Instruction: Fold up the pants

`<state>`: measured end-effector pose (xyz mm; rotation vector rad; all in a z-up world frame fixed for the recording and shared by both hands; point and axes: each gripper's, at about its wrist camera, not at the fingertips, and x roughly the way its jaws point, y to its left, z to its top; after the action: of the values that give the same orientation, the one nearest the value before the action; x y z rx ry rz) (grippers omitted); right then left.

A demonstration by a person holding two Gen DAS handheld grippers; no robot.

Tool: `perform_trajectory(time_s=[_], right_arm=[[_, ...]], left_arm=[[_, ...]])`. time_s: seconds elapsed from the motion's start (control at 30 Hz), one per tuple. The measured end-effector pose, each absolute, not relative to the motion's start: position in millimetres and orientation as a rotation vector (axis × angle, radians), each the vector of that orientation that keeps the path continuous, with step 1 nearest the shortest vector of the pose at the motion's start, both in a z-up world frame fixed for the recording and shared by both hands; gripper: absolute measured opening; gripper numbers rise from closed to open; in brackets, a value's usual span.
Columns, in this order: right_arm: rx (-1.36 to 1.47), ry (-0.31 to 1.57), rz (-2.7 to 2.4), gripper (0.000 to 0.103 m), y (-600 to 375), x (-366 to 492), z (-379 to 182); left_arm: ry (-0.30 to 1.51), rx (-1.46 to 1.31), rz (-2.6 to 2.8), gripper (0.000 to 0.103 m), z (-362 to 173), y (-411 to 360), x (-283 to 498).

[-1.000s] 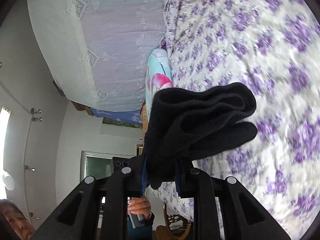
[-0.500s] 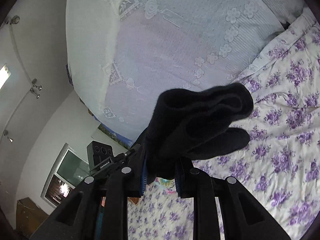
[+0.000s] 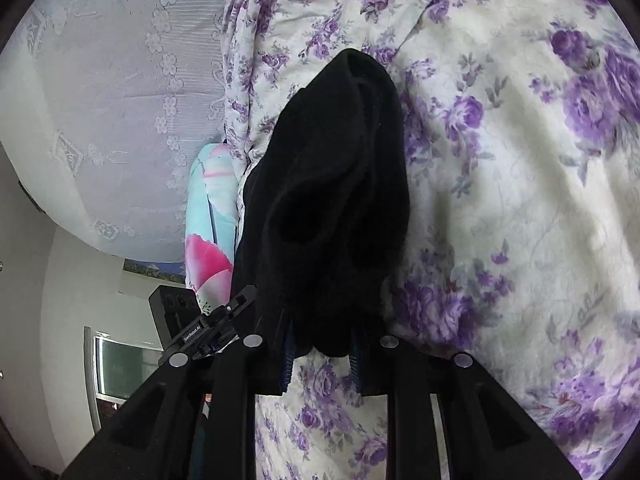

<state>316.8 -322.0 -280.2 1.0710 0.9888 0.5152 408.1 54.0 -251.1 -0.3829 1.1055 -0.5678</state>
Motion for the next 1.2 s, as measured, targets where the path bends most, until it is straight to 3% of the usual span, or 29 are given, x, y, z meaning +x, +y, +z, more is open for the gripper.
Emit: perform_trajectory(time_s=[0.17,0.27,0.33,0.43,0.53,0.63,0.73,0.77,0.83,0.9,1.0,1.2], right_arm=[[1.037,1.035,0.503,0.023,-331,328,-287],[0.963,1.067,0.466,0.029,-324,324,-287],[0.928,1.072,0.444,0.034,-321,324,-282],[0.919,1.098,0.409,0.045,-320,320,-274],[0.850,1.116,0.364,0.066,-324,300,-254],[0.666,1.114,0.287,0.069,-326,269,-219],[0.417,1.063,0.171,0.070,-311,238,-162],[0.353,1.014,0.143,0.074,-304,224,-140],[0.294,0.891,0.133,0.084,-294,195,-98],[0.264,0.755,0.148,0.100,-283,159,-58],[0.258,0.625,0.194,0.100,-268,114,-14],[0.254,0.558,0.170,0.100,-258,51,22]], left_arm=[[1.108,-0.373,-0.563,0.024,-236,52,399],[1.154,-0.294,-0.501,0.030,-248,43,398],[1.158,-0.281,-0.455,0.050,-248,45,397],[1.173,-0.237,-0.398,0.060,-243,46,393],[1.165,-0.130,-0.304,0.067,-227,51,375],[1.138,-0.040,-0.233,0.068,-204,59,345],[1.045,0.045,-0.167,0.069,-162,58,306],[1.003,0.066,-0.147,0.071,-143,54,290],[0.925,0.099,-0.103,0.086,-107,44,262],[0.820,0.128,-0.073,0.094,-67,31,228],[0.697,0.157,-0.024,0.098,-18,11,181],[0.523,0.293,0.117,0.098,39,-29,100]])
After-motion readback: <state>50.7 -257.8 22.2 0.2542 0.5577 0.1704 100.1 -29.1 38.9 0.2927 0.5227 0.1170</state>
